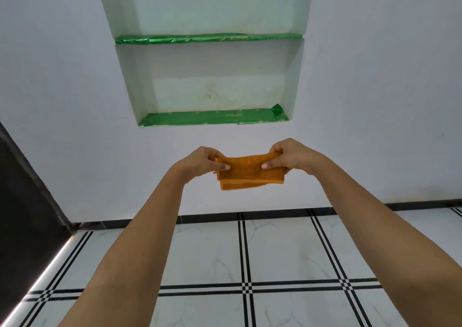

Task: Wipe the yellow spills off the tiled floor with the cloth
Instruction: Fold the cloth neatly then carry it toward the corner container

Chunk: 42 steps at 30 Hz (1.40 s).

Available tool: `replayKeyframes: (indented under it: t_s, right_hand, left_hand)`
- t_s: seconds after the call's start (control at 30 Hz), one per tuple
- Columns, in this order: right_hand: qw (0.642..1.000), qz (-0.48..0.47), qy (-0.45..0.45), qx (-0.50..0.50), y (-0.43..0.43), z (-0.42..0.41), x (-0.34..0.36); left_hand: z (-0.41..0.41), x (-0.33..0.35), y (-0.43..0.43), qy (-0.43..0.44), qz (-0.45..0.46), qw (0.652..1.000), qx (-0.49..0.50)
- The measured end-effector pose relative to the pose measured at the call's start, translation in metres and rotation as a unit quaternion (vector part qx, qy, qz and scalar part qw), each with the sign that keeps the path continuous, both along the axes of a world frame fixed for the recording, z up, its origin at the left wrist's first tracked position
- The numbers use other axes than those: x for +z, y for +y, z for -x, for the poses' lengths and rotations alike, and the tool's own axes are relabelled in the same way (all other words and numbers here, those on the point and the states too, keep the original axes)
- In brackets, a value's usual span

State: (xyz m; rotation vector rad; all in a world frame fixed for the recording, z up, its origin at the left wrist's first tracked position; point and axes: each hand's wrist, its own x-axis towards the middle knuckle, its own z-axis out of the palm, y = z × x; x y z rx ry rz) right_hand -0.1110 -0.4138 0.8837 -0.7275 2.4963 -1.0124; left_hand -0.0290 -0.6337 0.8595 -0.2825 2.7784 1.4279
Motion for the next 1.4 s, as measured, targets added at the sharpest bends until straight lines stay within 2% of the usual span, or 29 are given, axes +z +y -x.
replayKeyframes:
  t_s: [0.07,0.17,0.2,0.37,0.57,0.7,0.9,1.07,1.27,1.4]
  right_hand:
    - [1.0,0.002,-0.019,0.009,0.004,0.0,-0.001]
    - [0.991,0.055,-0.119,0.026,0.008,-0.001,-0.004]
    - [0.988,0.049,-0.139,0.038,0.008,-0.002,-0.006]
    - [0.984,-0.011,-0.161,0.076,-0.009,-0.015,-0.02]
    - [0.978,0.062,-0.196,0.026,-0.022,-0.023,-0.041]
    - [0.963,0.122,-0.24,-0.03,-0.021,-0.025,-0.061]
    - [0.931,0.184,-0.285,-0.136,-0.004,-0.034,-0.102]
    - [0.886,0.233,-0.315,-0.25,0.045,-0.052,-0.129]
    - [0.838,0.258,-0.272,-0.397,0.152,-0.08,-0.148]
    - [0.774,0.307,-0.253,-0.493,0.243,-0.099,-0.154]
  left_hand:
    - [-0.002,-0.004,-0.003,-0.001,-0.042,0.999,0.005]
    - [-0.007,-0.012,-0.001,0.0,-0.219,0.976,0.009]
    - [-0.008,-0.013,0.002,0.004,-0.251,0.968,0.008]
    - [-0.005,-0.016,0.025,0.018,-0.247,0.969,0.008]
    - [-0.001,-0.024,0.024,0.001,-0.236,0.971,0.035]
    - [-0.004,-0.058,0.024,0.031,-0.314,0.943,0.103]
    - [-0.005,-0.106,0.044,0.001,-0.345,0.929,0.131]
    - [0.013,-0.142,0.09,-0.075,-0.369,0.924,0.07]
    - [0.025,-0.162,0.207,-0.166,-0.351,0.921,-0.028]
    - [0.029,-0.169,0.305,-0.207,-0.326,0.919,-0.086]
